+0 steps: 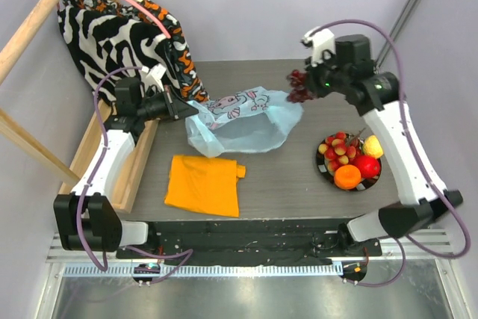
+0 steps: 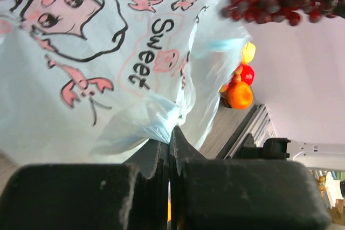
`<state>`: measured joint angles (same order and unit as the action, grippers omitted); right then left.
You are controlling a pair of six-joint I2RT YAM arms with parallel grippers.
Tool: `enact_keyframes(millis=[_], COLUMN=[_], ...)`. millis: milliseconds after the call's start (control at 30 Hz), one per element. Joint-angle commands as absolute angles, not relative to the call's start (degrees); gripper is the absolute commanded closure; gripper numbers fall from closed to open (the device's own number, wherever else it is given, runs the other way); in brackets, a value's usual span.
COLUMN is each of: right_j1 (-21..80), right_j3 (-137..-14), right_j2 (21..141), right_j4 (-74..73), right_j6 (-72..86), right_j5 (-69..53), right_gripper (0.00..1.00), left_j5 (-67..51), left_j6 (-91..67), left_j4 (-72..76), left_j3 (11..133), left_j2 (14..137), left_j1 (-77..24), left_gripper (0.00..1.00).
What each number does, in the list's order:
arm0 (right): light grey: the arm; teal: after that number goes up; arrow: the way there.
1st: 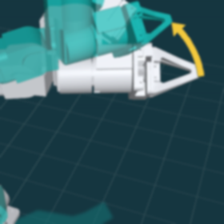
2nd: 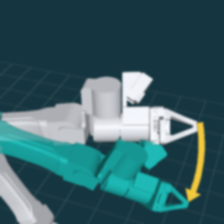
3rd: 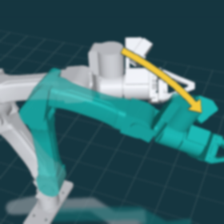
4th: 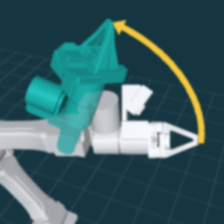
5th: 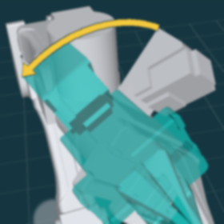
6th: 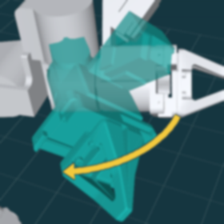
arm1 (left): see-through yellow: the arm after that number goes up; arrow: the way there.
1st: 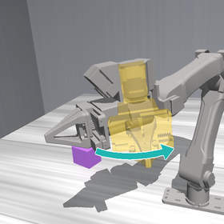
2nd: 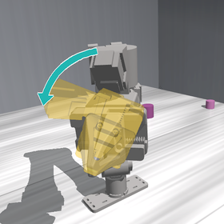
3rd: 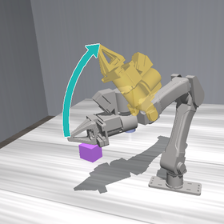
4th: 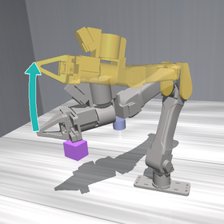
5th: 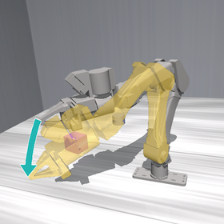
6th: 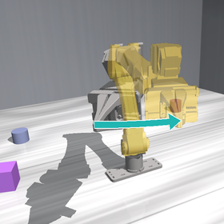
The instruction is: Take the fake fruits out of the plastic bag
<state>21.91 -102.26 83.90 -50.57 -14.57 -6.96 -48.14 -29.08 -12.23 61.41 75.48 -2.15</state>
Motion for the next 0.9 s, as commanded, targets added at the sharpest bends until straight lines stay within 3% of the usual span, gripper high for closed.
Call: enact_keyframes(millis=[0,200,467,867], right_j1=[19.2,17.9,17.9,17.6], right_j3=[-100.9,-102.6,-101.6,-87.5], right_j2=[75.2,69.8,69.4,66.0], right_j4=[-53.7,-60.3,-79.5,-78.4], right_j6=[-17.2,-25.0,-30.6,-33.1], right_j5=[-1.9,5.7,2.6,5.4], right_gripper=[0.99,0.99,0.99,0.99], left_j5=[-47.7,-48.3,-49.4,-49.1], left_j6=[-30.9,-32.2,-33.1,-33.3], left_j4=[-7.3,-6.9,-5.7,-5.1], left_j3=[63.5,65.3,67.2,65.7], left_j2=[76.1,77.8,80.9,80.2], left_j1=[-2.2,-2.8,-4.1,-4.9], left_gripper=[1.0,1.0,1.0,1.0])
